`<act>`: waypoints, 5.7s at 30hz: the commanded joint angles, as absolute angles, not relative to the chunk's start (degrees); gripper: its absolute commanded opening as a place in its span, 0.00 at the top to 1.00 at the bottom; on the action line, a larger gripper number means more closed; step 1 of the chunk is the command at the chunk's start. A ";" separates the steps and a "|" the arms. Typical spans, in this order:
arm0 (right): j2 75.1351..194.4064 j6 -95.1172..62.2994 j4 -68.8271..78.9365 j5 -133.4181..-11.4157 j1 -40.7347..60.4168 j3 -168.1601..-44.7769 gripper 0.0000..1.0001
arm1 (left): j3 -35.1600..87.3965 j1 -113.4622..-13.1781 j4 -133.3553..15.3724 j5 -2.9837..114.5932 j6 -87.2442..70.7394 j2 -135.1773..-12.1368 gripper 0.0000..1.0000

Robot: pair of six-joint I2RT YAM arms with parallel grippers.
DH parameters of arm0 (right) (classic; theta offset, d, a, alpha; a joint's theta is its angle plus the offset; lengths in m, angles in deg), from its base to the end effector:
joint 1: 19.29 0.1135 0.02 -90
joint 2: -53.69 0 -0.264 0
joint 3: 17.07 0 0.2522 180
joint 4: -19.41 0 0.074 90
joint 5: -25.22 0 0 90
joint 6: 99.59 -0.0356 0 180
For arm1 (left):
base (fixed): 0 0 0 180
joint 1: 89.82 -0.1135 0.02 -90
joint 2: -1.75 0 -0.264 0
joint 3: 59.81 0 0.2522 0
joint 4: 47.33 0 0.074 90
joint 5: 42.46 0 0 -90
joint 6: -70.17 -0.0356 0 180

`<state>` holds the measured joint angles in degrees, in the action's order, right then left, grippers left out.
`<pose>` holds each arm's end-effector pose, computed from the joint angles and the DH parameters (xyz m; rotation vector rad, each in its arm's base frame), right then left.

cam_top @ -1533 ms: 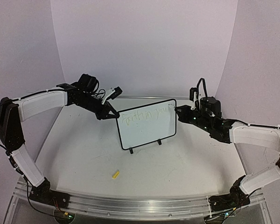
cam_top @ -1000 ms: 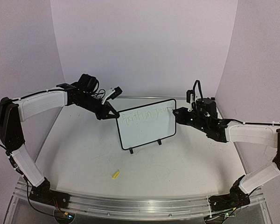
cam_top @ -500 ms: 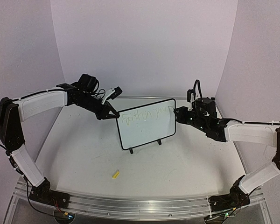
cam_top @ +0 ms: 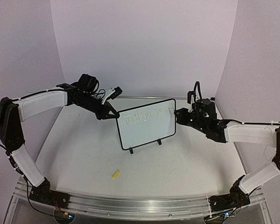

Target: Write a sentence on the whiteboard

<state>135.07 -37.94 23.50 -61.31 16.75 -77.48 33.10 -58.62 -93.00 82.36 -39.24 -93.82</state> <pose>0.2606 0.1870 0.2525 -0.0861 1.9261 0.7122 0.3027 -0.2071 0.2874 1.2617 2.0105 -0.8273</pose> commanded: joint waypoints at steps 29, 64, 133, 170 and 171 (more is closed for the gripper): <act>134.11 -38.34 23.76 -60.40 16.49 -80.84 1.00 | 31.73 -57.55 -99.85 78.65 -41.64 -95.82 1.00; 129.47 -39.95 21.73 -59.01 16.49 -76.86 1.00 | 32.88 -57.55 -99.96 78.65 -39.63 -97.23 1.00; 155.28 -35.95 33.49 -56.28 38.31 -87.61 1.00 | 31.69 -56.16 -97.84 75.29 -36.66 -97.11 1.00; 156.90 -34.48 32.41 -59.97 38.38 -87.38 1.00 | 31.64 -56.16 -97.13 72.19 -34.77 -97.13 1.00; 156.78 -34.75 32.23 -59.23 38.41 -87.35 1.00 | 31.64 -56.16 -97.13 72.17 -34.73 -97.13 1.00</act>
